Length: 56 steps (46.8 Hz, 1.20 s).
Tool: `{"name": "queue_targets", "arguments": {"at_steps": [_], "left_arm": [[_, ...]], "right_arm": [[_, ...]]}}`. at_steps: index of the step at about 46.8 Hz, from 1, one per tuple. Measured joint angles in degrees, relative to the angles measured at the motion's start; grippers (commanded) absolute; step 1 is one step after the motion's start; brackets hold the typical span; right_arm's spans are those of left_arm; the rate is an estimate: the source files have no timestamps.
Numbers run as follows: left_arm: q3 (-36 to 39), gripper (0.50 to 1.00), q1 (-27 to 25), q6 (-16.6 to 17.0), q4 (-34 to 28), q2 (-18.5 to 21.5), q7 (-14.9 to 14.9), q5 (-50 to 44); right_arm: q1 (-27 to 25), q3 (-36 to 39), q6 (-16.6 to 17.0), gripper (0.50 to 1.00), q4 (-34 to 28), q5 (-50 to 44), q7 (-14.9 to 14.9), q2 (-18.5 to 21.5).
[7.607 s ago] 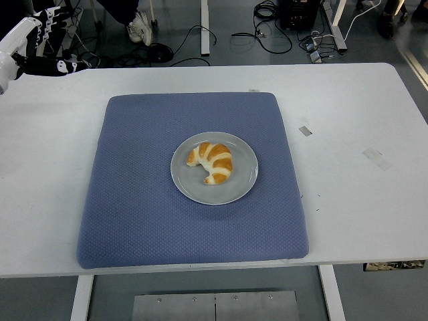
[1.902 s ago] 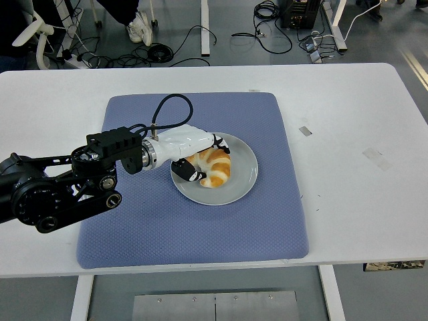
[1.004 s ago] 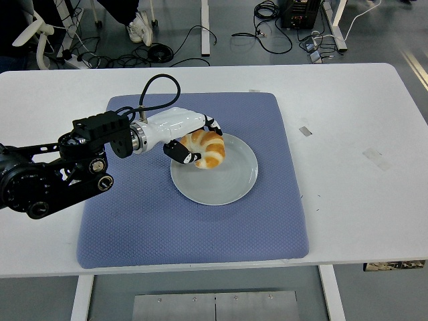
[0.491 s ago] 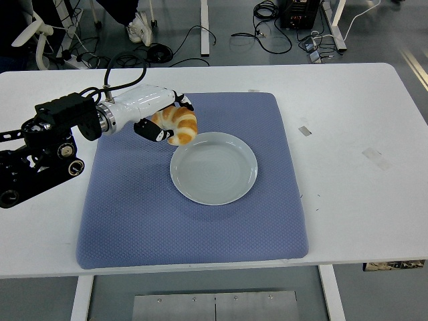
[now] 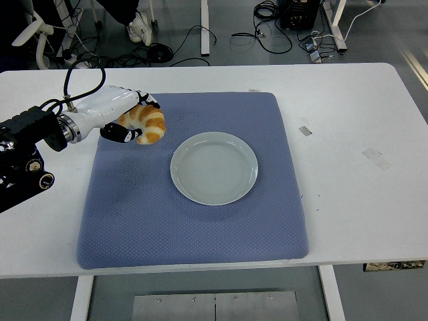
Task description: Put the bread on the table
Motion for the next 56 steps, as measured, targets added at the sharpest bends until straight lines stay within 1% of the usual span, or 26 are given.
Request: {"name": "queue_targets", "arguments": {"at_steps": [4, 13, 18, 22, 25, 30, 34, 42, 49, 56], "left_arm": [[-0.02, 0.549, 1.44, 0.68, 0.24, 0.78, -0.91, -0.04], [-0.03, 0.549, 3.99, 3.16, 2.62, 0.93, -2.52, -0.05], [-0.02, 0.558, 5.27, 4.69, 3.11, 1.06, -3.66, -0.04], [0.00, 0.599, 5.86, 5.14, 3.51, 1.07, -3.79, -0.05], [-0.02, 0.658, 5.92, 5.44, 3.61, 1.08, -3.92, -0.11], [-0.14, 0.713, 5.94, 6.16, 3.61, 1.01, -3.97, -0.21], [-0.17, 0.779, 5.98, 6.32, 3.61, 0.93, -3.97, -0.29], [-0.48, 0.860, 5.94, 6.32, 3.61, 0.82, -3.97, -0.41], [-0.63, 0.908, 5.83, 6.32, 3.60, 0.74, -3.97, -0.64], [-0.79, 0.919, 5.67, 6.32, 3.60, 0.73, -4.02, -0.76]], "right_arm": [[-0.01, 0.00, 0.00, 1.000, 0.00, 0.00, 0.01, 0.00], [0.00, 0.00, -0.01, 1.000, 0.00, 0.00, 0.01, 0.00], [0.01, 0.00, -0.02, 1.000, 0.00, 0.00, 0.01, 0.00], [0.00, 0.00, -0.02, 1.000, 0.00, 0.00, 0.00, 0.00], [0.00, 0.00, -0.02, 1.000, 0.00, 0.00, 0.00, 0.00], [0.00, 0.00, -0.02, 1.000, 0.00, 0.00, 0.00, 0.00], [0.00, 0.00, -0.02, 1.000, 0.00, -0.01, 0.00, 0.00], [0.01, 0.00, -0.01, 1.000, 0.00, -0.01, 0.00, 0.00], [0.00, 0.00, -0.01, 1.000, 0.00, -0.01, 0.00, 0.00], [0.00, 0.00, -0.01, 1.000, 0.00, 0.01, 0.00, 0.00]]}}
